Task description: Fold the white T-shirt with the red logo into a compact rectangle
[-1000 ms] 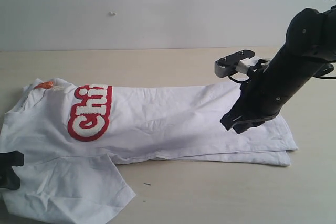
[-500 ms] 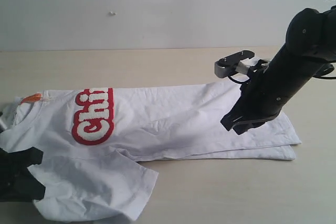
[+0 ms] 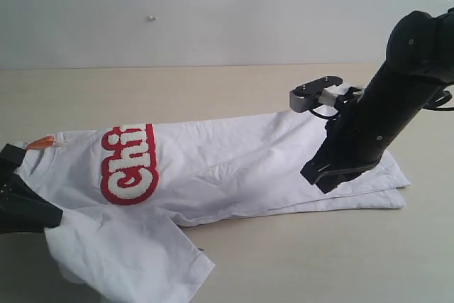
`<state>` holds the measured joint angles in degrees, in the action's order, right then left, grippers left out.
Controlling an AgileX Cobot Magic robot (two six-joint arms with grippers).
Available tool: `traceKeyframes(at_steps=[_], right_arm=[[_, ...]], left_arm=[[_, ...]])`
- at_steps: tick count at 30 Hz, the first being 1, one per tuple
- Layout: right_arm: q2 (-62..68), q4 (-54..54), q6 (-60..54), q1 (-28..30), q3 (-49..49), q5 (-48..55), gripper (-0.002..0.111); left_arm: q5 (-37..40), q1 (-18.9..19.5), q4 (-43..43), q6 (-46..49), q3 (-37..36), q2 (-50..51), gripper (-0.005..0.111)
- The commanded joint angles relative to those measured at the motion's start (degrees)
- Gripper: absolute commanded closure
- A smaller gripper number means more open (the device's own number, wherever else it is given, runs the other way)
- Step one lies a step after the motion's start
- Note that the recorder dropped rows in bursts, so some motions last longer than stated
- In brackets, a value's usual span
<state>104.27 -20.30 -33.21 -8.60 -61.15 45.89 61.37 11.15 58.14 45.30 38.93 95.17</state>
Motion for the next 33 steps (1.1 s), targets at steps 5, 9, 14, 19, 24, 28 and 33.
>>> traceKeyframes(at_steps=[5,9,14,19,24,28,33], right_arm=[[-0.5,-11.4,-12.8,0.0,0.2,5.5,0.108],[-0.5,-11.4,-12.8,0.0,0.2,5.6,0.108],[-0.5,-12.2,-12.7,0.0,0.2,7.2,0.108],[-0.5,-12.2,-12.7,0.0,0.2,7.2,0.108],[-0.5,-12.1,-13.1,0.0,0.2,7.2,0.108],[-0.5,-12.1,-13.1,0.0,0.2,7.2,0.108],[-0.5,-12.1,-13.2,0.0,0.2,7.6,0.108]], left_arm=[[1.7,0.2,8.1,6.7,0.5,3.4,0.094],[-2.5,0.2,14.6,12.7,0.5,3.4,0.058],[-10.6,0.2,35.5,25.1,0.5,3.4,0.057],[-11.2,0.3,37.2,27.2,2.1,3.3,0.057],[-6.4,0.6,15.4,17.2,2.6,2.4,0.057],[-6.4,1.2,2.4,5.4,0.6,1.3,0.057],[-6.4,4.6,2.3,4.6,-4.9,-3.9,0.057]])
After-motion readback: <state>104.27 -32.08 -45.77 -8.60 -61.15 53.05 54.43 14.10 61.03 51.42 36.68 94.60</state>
